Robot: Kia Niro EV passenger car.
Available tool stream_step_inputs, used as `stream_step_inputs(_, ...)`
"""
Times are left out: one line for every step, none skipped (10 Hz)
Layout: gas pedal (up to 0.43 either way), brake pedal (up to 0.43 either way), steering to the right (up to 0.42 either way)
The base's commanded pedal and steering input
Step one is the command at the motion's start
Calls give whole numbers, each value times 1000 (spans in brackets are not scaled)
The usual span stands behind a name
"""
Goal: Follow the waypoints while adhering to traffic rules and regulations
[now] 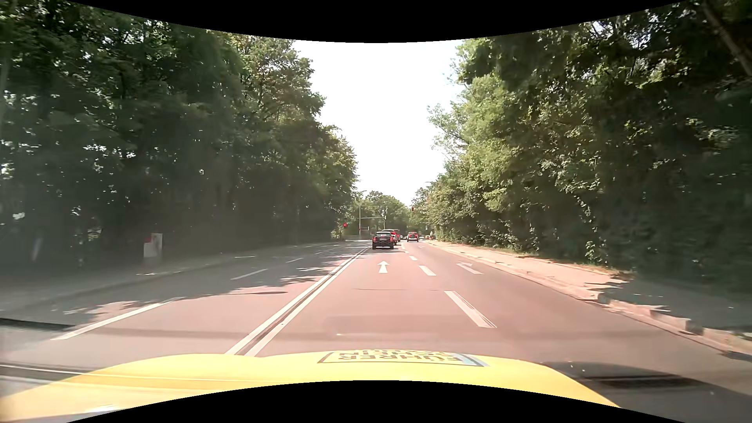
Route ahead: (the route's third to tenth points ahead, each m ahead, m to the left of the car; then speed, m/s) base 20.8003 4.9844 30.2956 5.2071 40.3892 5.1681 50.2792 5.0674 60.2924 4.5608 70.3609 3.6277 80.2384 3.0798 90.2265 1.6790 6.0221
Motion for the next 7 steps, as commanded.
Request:
stream_step_inputs(0, 0, 7)
stream_step_inputs(0, 6, 7)
stream_step_inputs(0, 43, 7)
stream_step_inputs(0, 67, 2)
stream_step_inputs(0, 85, -1)
stream_step_inputs(0, 104, -1)
stream_step_inputs(0, 110, -2)
